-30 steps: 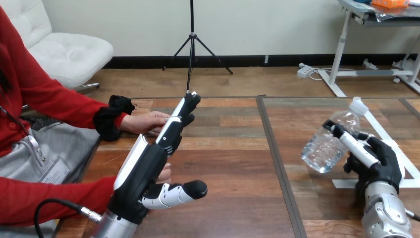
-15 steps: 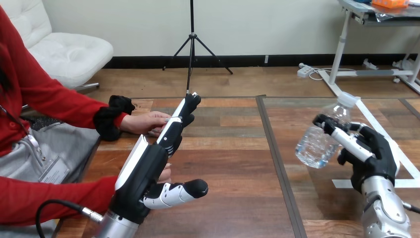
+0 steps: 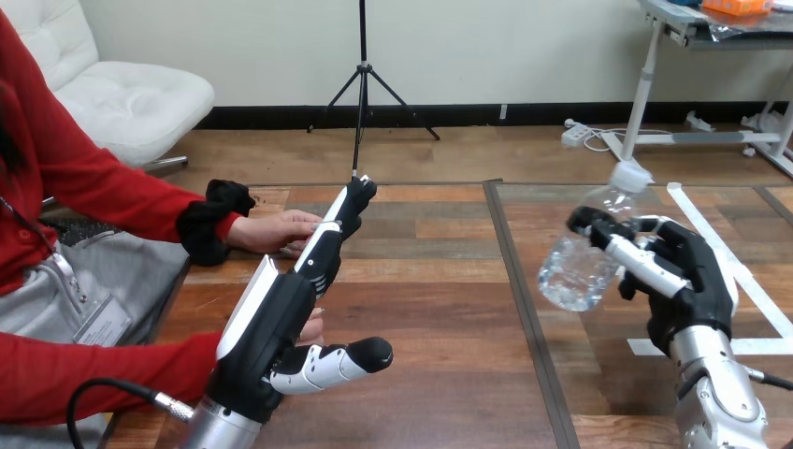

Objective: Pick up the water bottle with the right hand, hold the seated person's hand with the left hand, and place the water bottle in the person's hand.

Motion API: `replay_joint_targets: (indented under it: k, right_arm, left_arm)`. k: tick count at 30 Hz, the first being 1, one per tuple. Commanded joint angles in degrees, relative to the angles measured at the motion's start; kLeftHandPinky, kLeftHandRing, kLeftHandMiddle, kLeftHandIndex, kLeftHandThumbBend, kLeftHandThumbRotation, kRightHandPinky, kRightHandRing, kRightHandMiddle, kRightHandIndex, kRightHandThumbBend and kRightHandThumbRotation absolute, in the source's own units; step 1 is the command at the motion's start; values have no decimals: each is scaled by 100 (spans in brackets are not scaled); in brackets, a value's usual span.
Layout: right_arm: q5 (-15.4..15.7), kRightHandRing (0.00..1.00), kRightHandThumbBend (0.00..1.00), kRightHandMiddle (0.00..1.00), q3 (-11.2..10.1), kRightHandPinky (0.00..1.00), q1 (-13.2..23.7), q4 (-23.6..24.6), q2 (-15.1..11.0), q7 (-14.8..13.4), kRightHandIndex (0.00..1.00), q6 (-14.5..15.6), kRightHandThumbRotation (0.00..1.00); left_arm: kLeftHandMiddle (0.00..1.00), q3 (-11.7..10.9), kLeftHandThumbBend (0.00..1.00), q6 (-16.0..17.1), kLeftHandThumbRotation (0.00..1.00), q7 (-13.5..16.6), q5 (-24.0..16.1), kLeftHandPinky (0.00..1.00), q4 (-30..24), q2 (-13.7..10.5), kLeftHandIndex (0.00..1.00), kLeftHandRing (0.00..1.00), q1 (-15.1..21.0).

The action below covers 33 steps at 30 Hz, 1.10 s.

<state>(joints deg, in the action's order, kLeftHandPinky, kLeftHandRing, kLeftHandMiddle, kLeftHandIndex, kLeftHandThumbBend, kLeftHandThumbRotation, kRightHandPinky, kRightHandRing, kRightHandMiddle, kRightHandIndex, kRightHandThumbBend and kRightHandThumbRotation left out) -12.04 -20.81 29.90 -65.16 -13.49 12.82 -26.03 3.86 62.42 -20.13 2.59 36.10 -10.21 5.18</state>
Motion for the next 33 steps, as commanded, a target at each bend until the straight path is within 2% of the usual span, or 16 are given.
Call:
replay_joint_targets:
  k: [1, 3, 6, 16, 21, 24, 27, 30, 33]
  right_arm:
    - [145, 4, 52, 7, 202, 1, 75, 524, -29, 71, 7, -367, 0]
    - [259, 4, 52, 7, 277, 1, 36, 548, -61, 8, 7, -419, 0]
    - [204, 4, 52, 7, 269, 1, -18, 654, -29, 99, 8, -389, 0]
    - [416, 4, 48, 7, 512, 1, -287, 1080, -48, 36, 7, -394, 0]
    - [424, 4, 48, 7, 584, 1, -395, 1293, -45, 55, 7, -261, 0]
    - [482, 4, 48, 7, 649, 1, -467, 1383, -52, 29, 7, -298, 0]
    - [573, 4, 48, 7, 740, 1, -558, 1489, -90, 62, 7, -354, 0]
    - [600, 4, 48, 7, 786, 0, -643, 1610, -88, 92, 6, -356, 0]
    - [677, 4, 49, 7, 855, 0, -737, 1764, -99, 77, 6, -354, 0]
  left_arm:
    - [100, -64, 100, 49, 74, 58, 34, 100, 20, 29, 100, 100, 420]
    - [100, -85, 100, 66, 75, 109, -34, 100, 28, 30, 100, 100, 419]
    - [100, -95, 100, 89, 75, 124, -42, 100, 54, 34, 100, 100, 432]
    - [100, -114, 100, 68, 74, 172, -55, 100, 62, 39, 100, 100, 431]
    - [100, -123, 100, 70, 74, 207, -86, 100, 57, 37, 100, 100, 433]
    - [100, -149, 100, 129, 74, 261, -140, 100, 111, 33, 100, 100, 455]
    - [100, -228, 100, 149, 75, 467, -423, 99, 90, 1, 100, 100, 451]
    - [100, -175, 100, 119, 74, 386, -261, 98, 102, -19, 100, 100, 467]
    - [100, -233, 100, 93, 74, 530, -431, 98, 47, -46, 100, 100, 440]
